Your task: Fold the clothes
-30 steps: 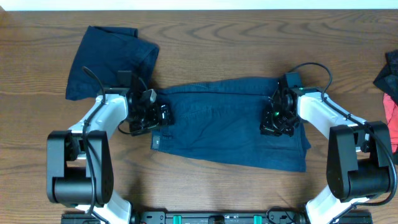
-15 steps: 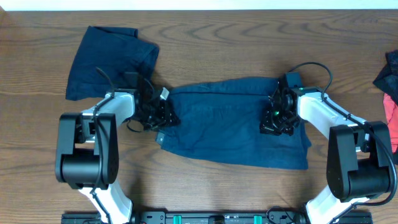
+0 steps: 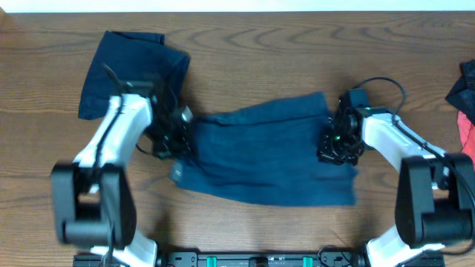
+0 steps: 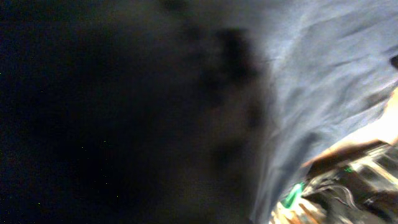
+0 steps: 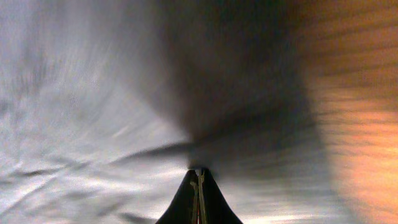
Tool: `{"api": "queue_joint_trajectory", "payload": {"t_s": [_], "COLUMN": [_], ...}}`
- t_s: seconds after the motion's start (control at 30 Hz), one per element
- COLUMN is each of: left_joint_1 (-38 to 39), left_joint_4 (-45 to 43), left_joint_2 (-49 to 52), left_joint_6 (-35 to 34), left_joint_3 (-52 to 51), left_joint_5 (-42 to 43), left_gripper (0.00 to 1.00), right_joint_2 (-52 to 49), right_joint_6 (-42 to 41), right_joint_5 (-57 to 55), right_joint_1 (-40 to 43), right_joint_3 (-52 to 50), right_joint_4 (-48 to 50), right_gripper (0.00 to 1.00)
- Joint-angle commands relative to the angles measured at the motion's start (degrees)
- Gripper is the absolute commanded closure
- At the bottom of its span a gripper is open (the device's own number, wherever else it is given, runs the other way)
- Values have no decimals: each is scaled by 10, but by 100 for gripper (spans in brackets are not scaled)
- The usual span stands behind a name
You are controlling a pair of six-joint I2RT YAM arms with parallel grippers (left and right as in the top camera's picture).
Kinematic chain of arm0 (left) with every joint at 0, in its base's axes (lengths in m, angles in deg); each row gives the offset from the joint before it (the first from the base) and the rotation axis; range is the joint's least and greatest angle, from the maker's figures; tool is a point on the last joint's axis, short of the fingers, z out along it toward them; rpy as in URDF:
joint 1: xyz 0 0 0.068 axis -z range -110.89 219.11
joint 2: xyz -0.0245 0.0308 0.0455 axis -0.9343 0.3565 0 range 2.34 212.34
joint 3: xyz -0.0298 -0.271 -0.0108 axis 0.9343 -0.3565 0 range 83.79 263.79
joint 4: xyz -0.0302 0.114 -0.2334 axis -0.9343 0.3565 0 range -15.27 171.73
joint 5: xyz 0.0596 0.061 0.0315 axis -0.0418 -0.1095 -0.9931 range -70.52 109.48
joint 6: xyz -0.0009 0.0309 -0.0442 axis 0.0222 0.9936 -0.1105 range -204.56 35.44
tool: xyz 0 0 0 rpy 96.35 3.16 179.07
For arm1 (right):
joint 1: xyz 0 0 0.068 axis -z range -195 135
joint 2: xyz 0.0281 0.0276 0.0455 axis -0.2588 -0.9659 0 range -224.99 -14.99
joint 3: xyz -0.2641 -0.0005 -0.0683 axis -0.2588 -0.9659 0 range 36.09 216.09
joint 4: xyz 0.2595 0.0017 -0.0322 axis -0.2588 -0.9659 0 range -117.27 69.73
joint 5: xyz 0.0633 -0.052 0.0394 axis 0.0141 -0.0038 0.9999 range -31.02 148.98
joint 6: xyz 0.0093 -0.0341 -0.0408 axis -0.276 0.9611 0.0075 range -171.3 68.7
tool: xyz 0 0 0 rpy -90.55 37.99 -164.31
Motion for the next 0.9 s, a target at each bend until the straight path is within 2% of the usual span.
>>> {"api": "queue_joint_trajectory", "payload": {"t_s": [0.0, 0.13, 0.33, 0.6, 0.77, 0.87], "left_joint_1": [5, 27, 94, 192, 262, 301], "left_joint_4": [60, 99, 69, -28, -57, -77], "left_joint_2": [-57, -74, -62, -5, 39, 66], "left_joint_6": [21, 27, -5, -192, -228, -251], "left_joint_3": [104, 180, 166, 123, 123, 123], "left_joint_5": [-143, -146, -146, -155, -155, -155], "left_gripper": [94, 94, 94, 94, 93, 86], "right_joint_2": [65, 111, 126, 126, 126, 126], "right_joint_6": [-8, -17, -18, -18, -18, -18], "right_joint_5": [-25, -24, -25, -25, -25, -25], "right_joint_1": [6, 6, 6, 6, 6, 6], "right_joint_3": [0, 0, -1, -1, -1, -1], "right_joint_4": [4, 5, 5, 4, 4, 4], "right_gripper": [99, 99, 99, 99, 99, 99]}}
